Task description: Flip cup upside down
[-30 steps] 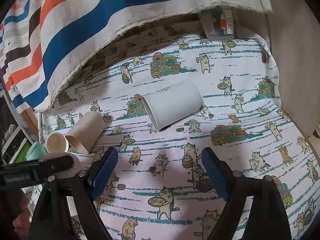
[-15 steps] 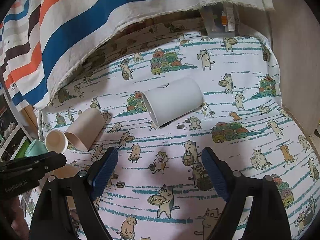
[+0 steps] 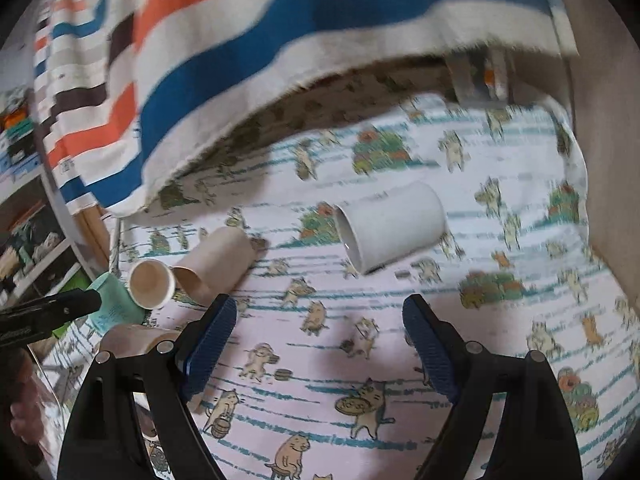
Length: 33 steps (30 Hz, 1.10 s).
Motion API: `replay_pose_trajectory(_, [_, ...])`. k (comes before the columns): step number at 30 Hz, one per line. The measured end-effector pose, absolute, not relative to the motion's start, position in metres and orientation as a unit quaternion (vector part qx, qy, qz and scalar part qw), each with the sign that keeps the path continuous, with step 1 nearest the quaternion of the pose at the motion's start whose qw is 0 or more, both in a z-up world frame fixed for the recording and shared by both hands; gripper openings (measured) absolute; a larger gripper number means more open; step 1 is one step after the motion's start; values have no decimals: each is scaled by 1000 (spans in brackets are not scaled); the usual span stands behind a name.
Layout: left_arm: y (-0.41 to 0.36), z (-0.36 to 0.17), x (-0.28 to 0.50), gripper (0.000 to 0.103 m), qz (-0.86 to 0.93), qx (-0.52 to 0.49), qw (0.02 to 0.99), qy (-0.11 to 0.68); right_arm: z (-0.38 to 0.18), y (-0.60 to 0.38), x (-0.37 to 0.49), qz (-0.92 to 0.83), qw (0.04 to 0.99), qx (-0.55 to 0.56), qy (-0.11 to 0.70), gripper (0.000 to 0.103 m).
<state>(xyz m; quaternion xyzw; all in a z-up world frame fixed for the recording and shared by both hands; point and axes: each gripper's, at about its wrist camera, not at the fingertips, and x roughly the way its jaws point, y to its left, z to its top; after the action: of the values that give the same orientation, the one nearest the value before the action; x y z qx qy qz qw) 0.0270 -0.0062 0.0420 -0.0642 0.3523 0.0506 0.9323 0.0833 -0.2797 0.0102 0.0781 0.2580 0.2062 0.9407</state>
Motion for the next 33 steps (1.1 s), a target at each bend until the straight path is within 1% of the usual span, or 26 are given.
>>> replay_pose_trajectory(1, [0,38,25,67,51,-68,930,357,14,-275,79,216,942,67,250,86])
replay_pose_trajectory(3, [10,29,20,68,49,-78,926,366,19,-266,72,235,939,47,246,79])
replay_pose_trajectory(7, [23,14,16,68,47,-104,920,375,36,-239,58,274,928,19,252,59])
replay_pose_trajectory(9, [26,12,13,68,46,-113,922,367,40,-221,53,289,921,7,262,52])
replay_pose_trajectory(11, [28,11,10,65,51,-118,923,364,39,-196,48,304,914,-22,269,41])
replay_pose_trajectory(13, [31,10,7,65,52,-121,923,362,33,-173,45,301,912,-56,273,37])
replay_pose_trajectory(17, [43,5,4,65,62,-122,921,365,18,-153,51,297,904,-62,301,31])
replay_pose_trajectory(21, [52,-6,8,64,59,-122,915,380,12,-150,54,296,902,-61,308,30])
replay_pose_trajectory(22, [53,-9,10,59,52,-127,913,385,12,-150,53,297,902,-63,308,30])
replay_pose_trajectory(23, [53,-12,11,52,44,-133,910,390,11,-150,53,296,901,-66,309,30])
replay_pose_trajectory(25, [53,-16,15,45,19,-152,903,401,13,-149,50,290,903,-77,306,30])
replay_pose_trajectory(27, [47,-15,17,43,-2,-156,902,403,13,-150,48,284,905,-90,304,30])
replay_pose_trajectory(28, [42,-13,17,39,-5,-148,904,400,14,-151,48,283,905,-92,304,30])
replay_pose_trajectory(30, [33,-6,16,36,-1,-132,911,391,14,-154,48,282,905,-90,307,30])
replay_pose_trajectory(32, [27,-1,17,29,-2,-126,915,384,14,-158,48,282,904,-85,309,30])
replay_pose_trajectory(33, [25,1,17,28,-5,-127,915,383,14,-160,47,281,905,-84,310,30])
